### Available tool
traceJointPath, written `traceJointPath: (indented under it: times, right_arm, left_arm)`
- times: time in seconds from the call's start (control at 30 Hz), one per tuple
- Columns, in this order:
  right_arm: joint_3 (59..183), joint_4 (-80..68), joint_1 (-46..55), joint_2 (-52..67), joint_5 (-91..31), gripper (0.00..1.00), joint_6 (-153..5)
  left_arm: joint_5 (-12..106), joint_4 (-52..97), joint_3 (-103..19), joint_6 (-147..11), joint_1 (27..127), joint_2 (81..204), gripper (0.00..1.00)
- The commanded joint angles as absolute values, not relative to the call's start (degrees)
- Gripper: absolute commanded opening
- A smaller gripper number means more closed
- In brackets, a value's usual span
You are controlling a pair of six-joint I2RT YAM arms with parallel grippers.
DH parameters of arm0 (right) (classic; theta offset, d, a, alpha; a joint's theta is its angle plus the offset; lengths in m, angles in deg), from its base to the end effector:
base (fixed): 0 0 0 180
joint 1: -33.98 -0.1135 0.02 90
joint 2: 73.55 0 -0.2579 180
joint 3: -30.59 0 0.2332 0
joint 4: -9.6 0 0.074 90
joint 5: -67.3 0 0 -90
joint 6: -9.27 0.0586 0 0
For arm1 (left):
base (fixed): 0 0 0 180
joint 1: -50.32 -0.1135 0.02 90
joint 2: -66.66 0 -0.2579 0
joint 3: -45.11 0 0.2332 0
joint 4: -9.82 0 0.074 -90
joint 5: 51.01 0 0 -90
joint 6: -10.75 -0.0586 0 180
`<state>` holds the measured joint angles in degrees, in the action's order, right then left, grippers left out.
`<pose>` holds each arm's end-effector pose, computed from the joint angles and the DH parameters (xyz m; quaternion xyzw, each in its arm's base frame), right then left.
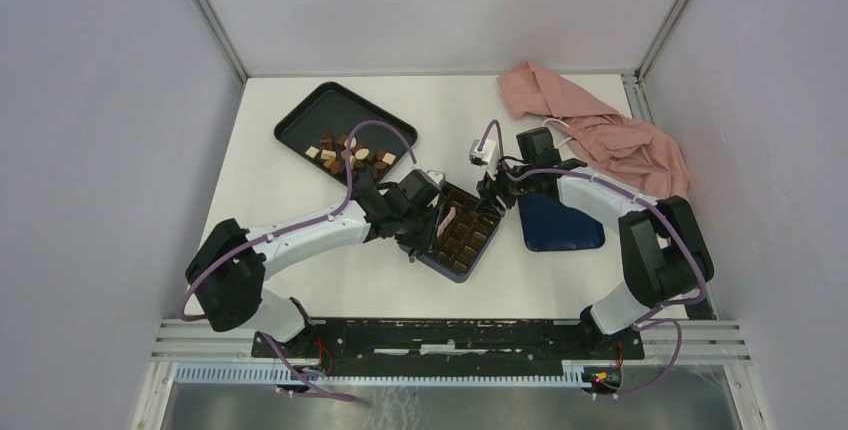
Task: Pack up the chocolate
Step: Place the fake chocolate in the packing box.
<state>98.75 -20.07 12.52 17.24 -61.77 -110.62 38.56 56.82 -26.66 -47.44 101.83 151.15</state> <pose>0.2767 0.1485 0.1871 -0.4838 0.7570 0.2932 0.3269 0.1806 -0.2264 0.2044 0.1642 0.9512 -0.1709 0.1975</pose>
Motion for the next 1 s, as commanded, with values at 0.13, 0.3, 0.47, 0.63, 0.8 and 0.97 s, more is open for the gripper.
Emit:
traceJointPath:
  times: [0.13,0.3,0.47,0.63,0.8,0.97]
  right_arm:
    - [101.13,-20.20,12.54,14.46,-64.18,0.60,-111.75]
    - [101.21,-20.41,12.79,13.84,-65.09,0.61,-111.93]
    - [101.30,-21.30,13.50,12.25,-67.34,0.61,-113.62]
    - [100.91,-21.58,14.60,10.22,-69.73,0.62,-114.78]
    - [100.72,-21.75,15.00,9.17,-71.10,0.62,-115.32]
    - [100.84,-22.33,15.01,8.74,-71.99,0.62,-116.03]
  left_arm:
    - [37.14,56.89,-29.80,-48.49,102.17,150.58,0.43]
    - [37.24,56.45,-30.09,-48.28,102.15,149.01,0.43]
    - [36.51,55.42,-30.22,-48.21,101.99,146.28,0.44]
    - [35.04,54.99,-30.70,-49.73,100.38,144.17,0.46]
    - [36.83,54.29,-30.08,-52.03,94.20,141.09,0.46]
    - [43.59,54.60,-29.61,-55.69,83.33,137.79,0.46]
